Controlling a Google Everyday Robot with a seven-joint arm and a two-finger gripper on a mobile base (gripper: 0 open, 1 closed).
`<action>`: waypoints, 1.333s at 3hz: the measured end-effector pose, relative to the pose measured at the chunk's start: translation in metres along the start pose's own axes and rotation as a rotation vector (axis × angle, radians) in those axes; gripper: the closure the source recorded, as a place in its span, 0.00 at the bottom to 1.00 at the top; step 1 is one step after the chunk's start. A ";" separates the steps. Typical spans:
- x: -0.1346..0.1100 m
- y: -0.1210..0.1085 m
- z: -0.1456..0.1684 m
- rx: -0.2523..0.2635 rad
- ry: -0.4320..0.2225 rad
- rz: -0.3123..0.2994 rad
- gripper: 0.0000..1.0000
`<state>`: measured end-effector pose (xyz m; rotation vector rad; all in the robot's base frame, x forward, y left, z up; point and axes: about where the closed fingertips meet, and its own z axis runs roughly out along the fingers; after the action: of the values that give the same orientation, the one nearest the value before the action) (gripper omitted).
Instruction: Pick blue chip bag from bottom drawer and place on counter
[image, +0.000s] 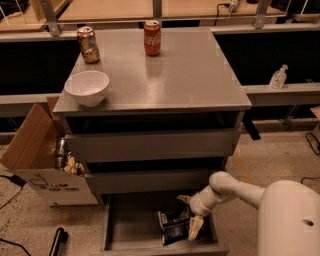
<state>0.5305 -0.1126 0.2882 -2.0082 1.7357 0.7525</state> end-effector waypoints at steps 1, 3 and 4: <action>0.025 0.000 0.029 0.008 0.033 0.018 0.17; 0.061 -0.003 0.078 0.050 0.084 0.068 0.17; 0.071 -0.009 0.096 0.057 0.100 0.058 0.18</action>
Offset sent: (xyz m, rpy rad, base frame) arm -0.0008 -0.0048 -0.1202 -0.1034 -0.0083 -0.1121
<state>0.5322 -0.1083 0.1684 -1.9967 1.8572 0.6232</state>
